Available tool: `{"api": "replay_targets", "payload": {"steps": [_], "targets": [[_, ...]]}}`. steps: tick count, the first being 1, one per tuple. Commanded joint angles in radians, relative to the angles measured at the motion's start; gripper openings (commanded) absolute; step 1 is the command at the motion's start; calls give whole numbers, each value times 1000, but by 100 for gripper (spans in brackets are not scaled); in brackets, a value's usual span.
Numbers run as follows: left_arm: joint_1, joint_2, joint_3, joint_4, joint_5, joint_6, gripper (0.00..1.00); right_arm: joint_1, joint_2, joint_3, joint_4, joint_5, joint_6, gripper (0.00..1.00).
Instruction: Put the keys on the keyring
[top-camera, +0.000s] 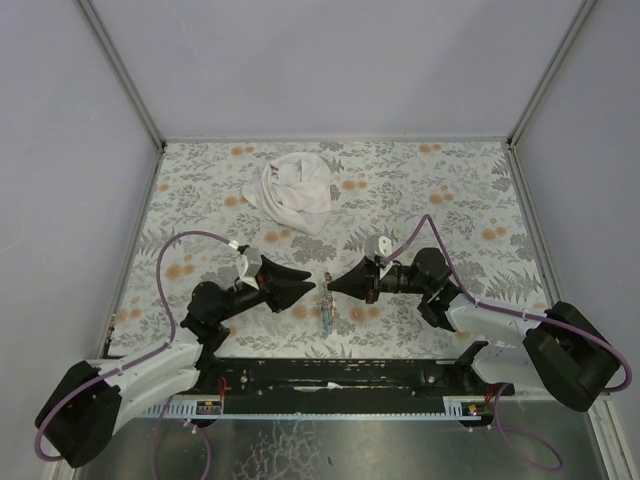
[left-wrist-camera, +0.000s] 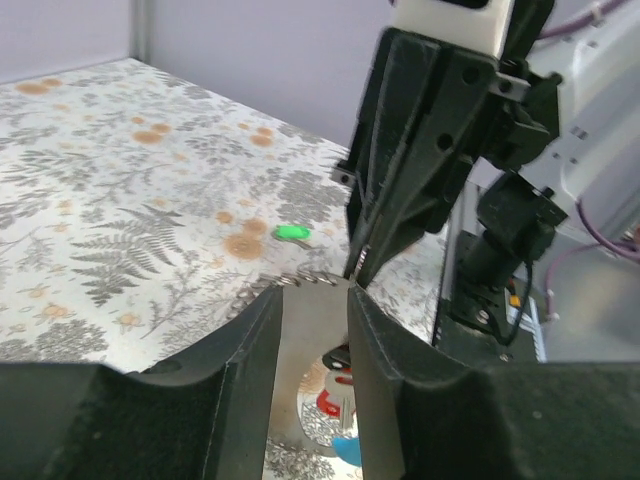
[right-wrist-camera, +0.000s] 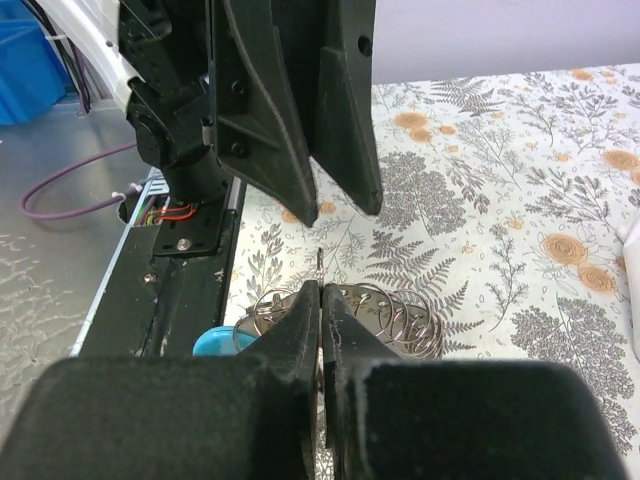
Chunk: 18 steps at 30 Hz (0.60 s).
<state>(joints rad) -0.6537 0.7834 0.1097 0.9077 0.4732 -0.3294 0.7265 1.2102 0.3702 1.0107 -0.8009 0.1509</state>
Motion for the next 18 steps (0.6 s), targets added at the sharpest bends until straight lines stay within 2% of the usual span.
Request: {"api": "replay_targets", "payload": {"steps": [1,9,11,14,18], "targets": [[43,78,-21,319,198,-61,32,-1,-10,3,132,18,18,0],[55,181,22,369,331,-55,33,-1,-13,6,140,5,26,0],[56,200,27,380,340,-52,32,-1,-9,7,145,0,30,0],[59,219,34,384,337,-46,24,-1,1,8,162,-12,37,0],[63,243,42,416,325,-57,25,-1,14,12,177,-34,44,0]]}}
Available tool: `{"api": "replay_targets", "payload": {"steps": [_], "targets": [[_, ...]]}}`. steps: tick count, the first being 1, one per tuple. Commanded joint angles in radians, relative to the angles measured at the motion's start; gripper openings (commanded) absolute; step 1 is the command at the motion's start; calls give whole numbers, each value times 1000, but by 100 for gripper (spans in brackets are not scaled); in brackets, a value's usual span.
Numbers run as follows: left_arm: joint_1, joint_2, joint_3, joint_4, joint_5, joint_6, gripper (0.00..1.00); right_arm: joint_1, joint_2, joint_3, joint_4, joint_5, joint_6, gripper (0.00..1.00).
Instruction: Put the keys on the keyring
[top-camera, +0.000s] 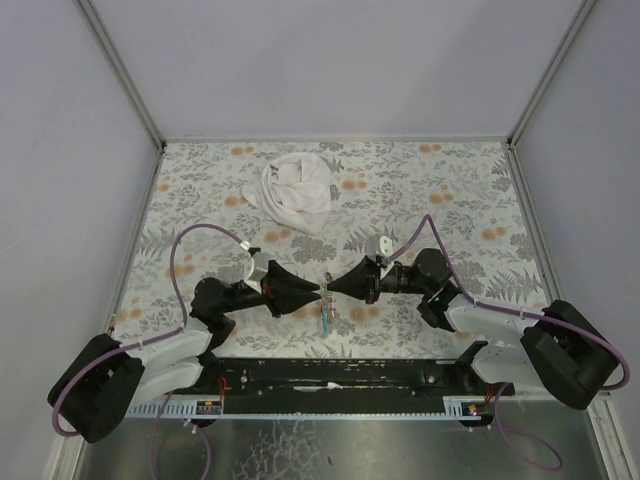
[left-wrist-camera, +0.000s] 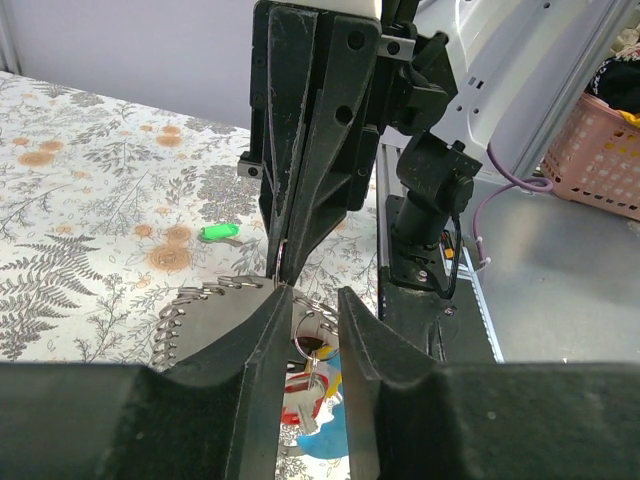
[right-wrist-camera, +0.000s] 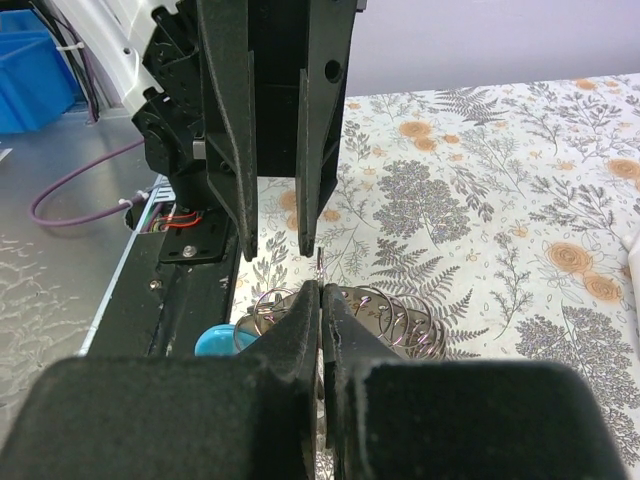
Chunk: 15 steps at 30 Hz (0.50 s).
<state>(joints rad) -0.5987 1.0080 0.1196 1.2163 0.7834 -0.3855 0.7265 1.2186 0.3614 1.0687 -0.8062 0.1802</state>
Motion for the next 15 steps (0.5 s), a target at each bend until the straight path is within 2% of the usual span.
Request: {"api": "replay_targets", "payload": {"steps": [1,6,12,15], "targets": [[8,24,35,109,13,0,25,-1,9,21,123,-30,18,0],[10,54,44,116,5,-4,26,-2,10,18,134,-34,22,0],[13,53,29,94,-78,8,28,-1,2,12,130,-30,17,0],[14,49,32,82,-64,10,29,-1,2,11,129,-31,17,0]]}}
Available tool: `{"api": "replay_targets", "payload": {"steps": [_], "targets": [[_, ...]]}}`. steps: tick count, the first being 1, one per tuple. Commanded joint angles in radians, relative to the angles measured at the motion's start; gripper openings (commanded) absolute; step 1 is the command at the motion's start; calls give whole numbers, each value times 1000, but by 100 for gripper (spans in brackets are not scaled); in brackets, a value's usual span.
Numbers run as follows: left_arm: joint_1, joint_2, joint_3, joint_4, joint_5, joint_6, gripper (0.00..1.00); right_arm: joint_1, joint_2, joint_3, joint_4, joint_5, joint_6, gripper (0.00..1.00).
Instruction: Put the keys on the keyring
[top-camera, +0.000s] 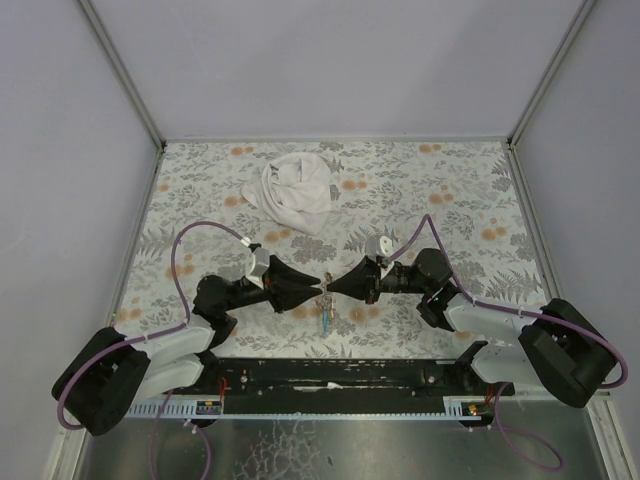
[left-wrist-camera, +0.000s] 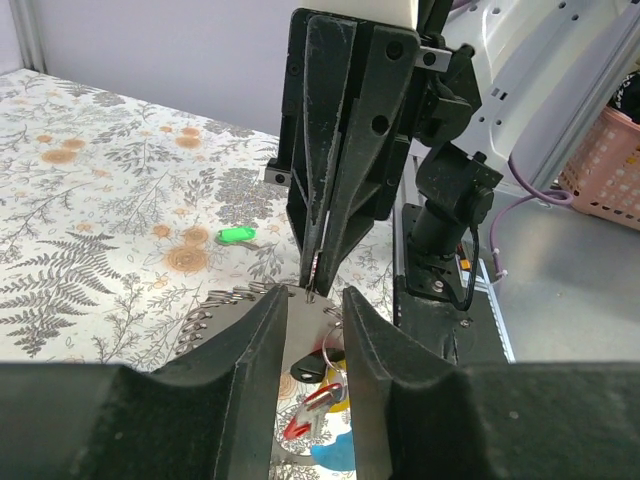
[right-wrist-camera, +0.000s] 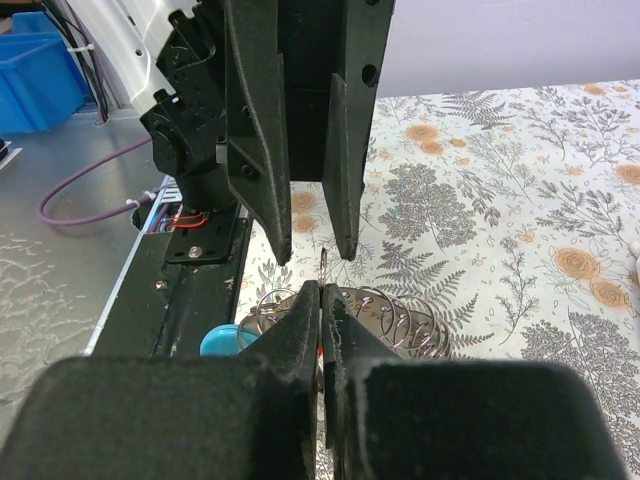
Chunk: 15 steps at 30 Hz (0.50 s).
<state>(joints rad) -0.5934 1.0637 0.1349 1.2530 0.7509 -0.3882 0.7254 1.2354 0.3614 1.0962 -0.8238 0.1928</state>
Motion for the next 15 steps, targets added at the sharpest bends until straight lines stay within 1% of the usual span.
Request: {"api": "replay_targets", "payload": {"steps": [1,10,15], "targets": [[8,-5,21,46,-20,10,29,0,-13,11,104,-14,5,0],[8,61,36,99,31,-21,29,0,-12,13,114,-17,11,0],[7,100,46,151,55,-47,26,0,-6,14,116,-24,11,0]]}}
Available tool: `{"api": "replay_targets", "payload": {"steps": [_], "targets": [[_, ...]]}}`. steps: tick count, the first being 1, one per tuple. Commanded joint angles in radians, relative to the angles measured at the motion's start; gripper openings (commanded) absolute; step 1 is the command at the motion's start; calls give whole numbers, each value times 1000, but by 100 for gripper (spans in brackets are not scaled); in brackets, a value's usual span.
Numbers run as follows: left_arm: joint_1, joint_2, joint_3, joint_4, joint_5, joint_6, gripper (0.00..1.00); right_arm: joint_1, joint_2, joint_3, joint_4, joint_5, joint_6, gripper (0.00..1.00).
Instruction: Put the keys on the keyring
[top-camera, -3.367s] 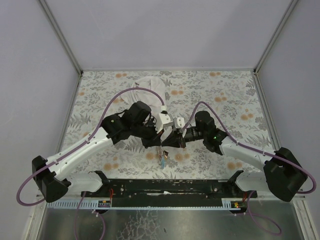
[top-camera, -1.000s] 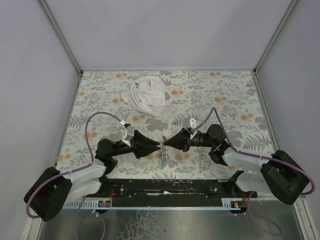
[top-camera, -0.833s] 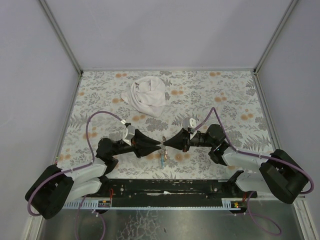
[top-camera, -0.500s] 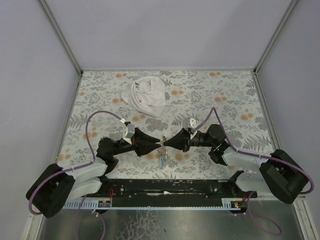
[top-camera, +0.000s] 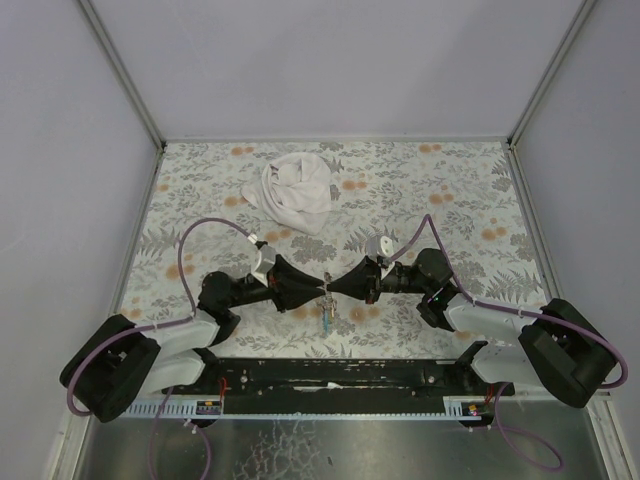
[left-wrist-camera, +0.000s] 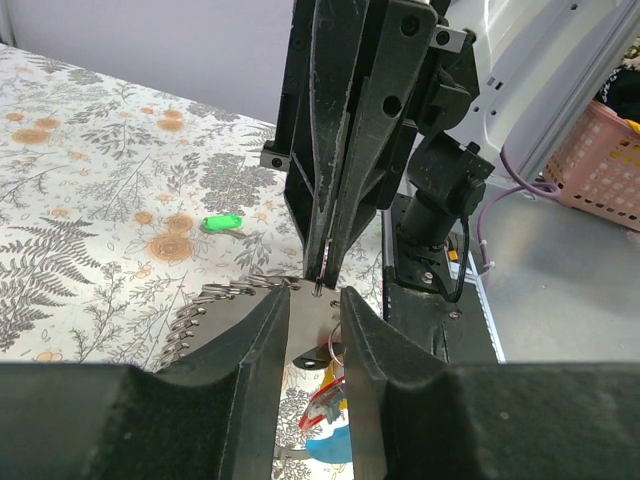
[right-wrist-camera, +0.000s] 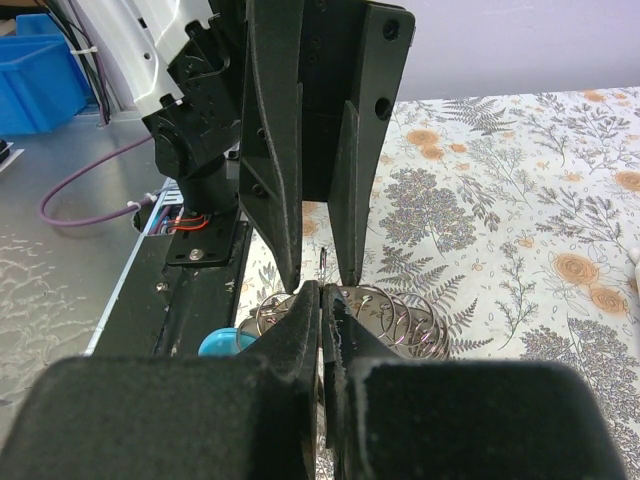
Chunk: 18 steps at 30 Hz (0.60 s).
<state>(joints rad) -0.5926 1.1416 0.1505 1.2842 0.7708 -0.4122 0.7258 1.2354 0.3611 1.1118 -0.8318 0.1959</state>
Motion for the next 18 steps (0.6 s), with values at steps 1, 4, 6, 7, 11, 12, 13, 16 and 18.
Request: {"api": "replay_targets", "payload": {"steps": [1,4,6,7,11,12,13,16,18], "targets": [[7,28,30,130,38,-28,26,-1,-4,15,101,-17,9,0],[7,40,33,155,49,-44,23,0,1,15,104,-22,10,0],[7,46,37,155,56,-45,19,-1,2,16,108,-23,14,0],[7,48,37,154,57,-44,17,0,3,16,109,-25,15,0],[7,53,40,148,58,-43,11,0,5,19,108,-30,15,0],[7,52,42,142,57,-40,9,-1,6,19,107,-32,15,0],[7,50,44,131,56,-36,6,0,8,20,105,-35,16,0],[6,40,52,85,50,-17,0,-1,4,21,96,-38,16,0],[6,25,58,32,44,4,0,0,-6,25,61,-36,8,0]]}}
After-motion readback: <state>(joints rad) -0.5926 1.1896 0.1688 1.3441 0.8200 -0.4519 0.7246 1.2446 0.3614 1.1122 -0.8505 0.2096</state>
